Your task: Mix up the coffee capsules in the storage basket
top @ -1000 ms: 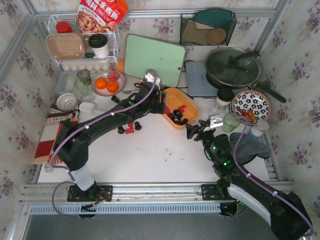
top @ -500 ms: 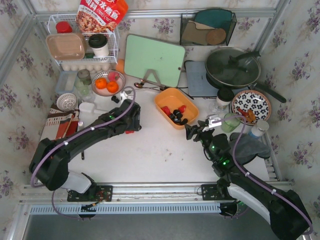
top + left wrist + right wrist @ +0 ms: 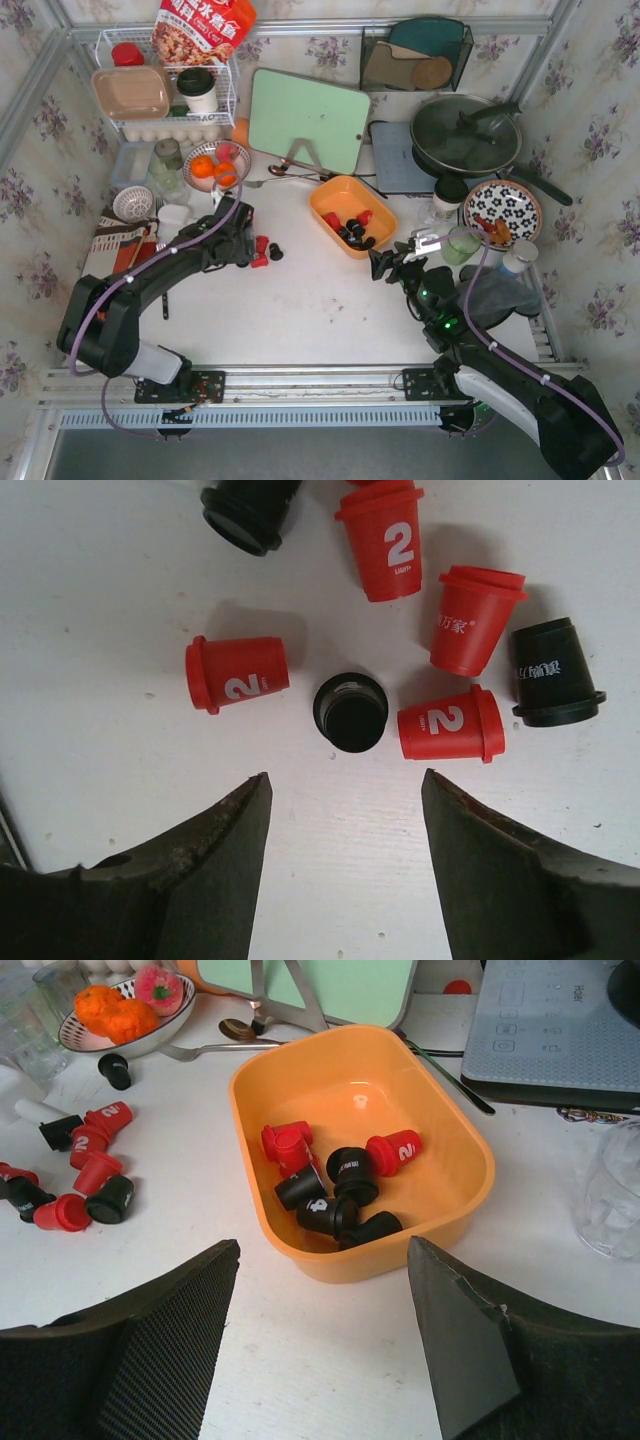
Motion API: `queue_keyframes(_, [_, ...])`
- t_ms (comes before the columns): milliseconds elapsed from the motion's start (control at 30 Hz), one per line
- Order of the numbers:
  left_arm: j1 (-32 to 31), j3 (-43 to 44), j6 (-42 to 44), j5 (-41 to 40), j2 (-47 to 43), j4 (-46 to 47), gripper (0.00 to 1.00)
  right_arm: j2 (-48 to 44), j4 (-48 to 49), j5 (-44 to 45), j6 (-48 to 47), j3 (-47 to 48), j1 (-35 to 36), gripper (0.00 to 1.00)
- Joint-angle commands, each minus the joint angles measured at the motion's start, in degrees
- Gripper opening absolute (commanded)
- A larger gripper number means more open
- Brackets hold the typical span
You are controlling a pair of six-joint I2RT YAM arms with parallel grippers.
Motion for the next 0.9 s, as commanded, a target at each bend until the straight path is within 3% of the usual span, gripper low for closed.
queue_keyframes(0, [0.6, 0.9, 0.1, 2.2, 2.6, 0.9, 0.64, 0.4, 1.7, 0.0, -0.4, 0.6, 0.1, 0.76])
queue_keyframes(200, [1.9, 1.3, 0.2, 2.4, 6.3, 2.8, 0.56, 0.9, 2.0, -0.3, -0.4, 0.5, 0.1, 0.76])
queue_keyframes(533, [2.5, 4.6, 1.2, 2.7, 12.2, 3.1, 0.56, 1.0, 1.8, -0.9, -0.4, 0.7, 0.1, 0.76])
queue_keyframes(767, [2.6, 4.2, 1.5, 2.5, 12.0, 2.7, 0.31, 0.8, 1.8, -1.1, -0.3, 0.8, 0.1, 0.76])
queue_keyframes(867, [2.6, 4.1, 1.5, 2.7, 11.1, 2.4, 0.25, 0.8, 1.7, -1.1, -0.3, 0.8, 0.1, 0.76])
